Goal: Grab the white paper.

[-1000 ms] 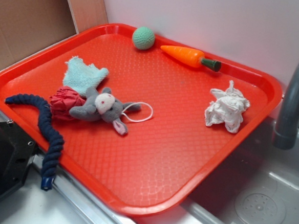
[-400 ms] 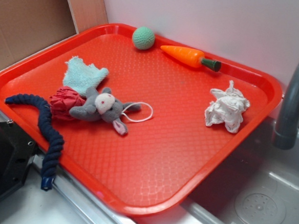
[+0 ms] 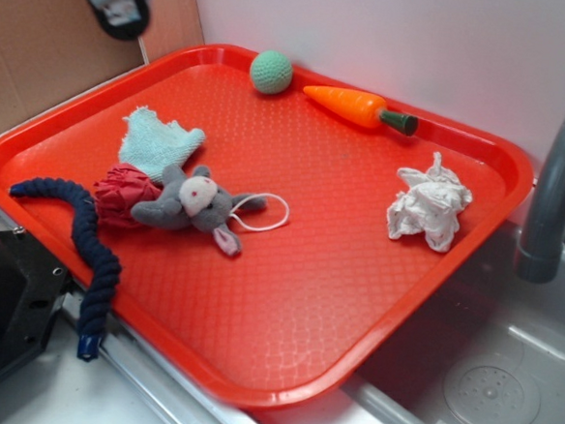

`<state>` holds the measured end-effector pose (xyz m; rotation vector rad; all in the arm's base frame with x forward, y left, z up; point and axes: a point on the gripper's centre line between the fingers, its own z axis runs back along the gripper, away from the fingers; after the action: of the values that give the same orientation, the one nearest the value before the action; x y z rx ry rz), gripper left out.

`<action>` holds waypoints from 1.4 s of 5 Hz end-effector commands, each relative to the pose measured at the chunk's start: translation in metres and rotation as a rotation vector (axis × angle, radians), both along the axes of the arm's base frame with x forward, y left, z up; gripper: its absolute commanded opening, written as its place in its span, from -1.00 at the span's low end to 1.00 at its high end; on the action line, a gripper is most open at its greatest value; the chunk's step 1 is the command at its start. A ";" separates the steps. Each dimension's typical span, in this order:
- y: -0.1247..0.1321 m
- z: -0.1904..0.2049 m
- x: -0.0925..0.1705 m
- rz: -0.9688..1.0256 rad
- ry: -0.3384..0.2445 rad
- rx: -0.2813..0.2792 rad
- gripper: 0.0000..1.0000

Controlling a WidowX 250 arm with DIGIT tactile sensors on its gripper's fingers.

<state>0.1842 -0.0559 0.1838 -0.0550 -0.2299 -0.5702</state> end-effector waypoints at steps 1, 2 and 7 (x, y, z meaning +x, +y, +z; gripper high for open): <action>-0.032 -0.034 0.050 -0.232 -0.089 -0.105 1.00; -0.044 -0.057 0.073 -0.257 -0.115 -0.059 1.00; -0.112 -0.153 0.100 -0.752 -0.052 -0.147 0.61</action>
<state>0.2925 -0.1571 0.0207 -0.2855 -0.2753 -1.2809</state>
